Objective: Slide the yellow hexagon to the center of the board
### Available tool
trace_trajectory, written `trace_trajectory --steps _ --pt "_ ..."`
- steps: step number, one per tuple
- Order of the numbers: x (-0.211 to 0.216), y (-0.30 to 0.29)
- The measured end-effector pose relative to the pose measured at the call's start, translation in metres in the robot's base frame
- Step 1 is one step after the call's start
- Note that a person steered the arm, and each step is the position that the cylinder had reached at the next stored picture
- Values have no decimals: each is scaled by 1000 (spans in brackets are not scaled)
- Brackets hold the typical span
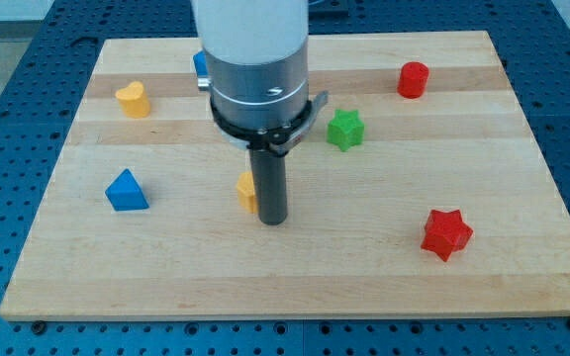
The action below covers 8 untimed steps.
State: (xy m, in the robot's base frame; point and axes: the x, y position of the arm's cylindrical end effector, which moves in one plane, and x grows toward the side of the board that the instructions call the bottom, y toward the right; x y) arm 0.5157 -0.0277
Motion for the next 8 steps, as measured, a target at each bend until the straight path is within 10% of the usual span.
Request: trace_trajectory --steps 2,4,8 --pt "67 -53" --pt "-49 -52" --pt "-50 -19"
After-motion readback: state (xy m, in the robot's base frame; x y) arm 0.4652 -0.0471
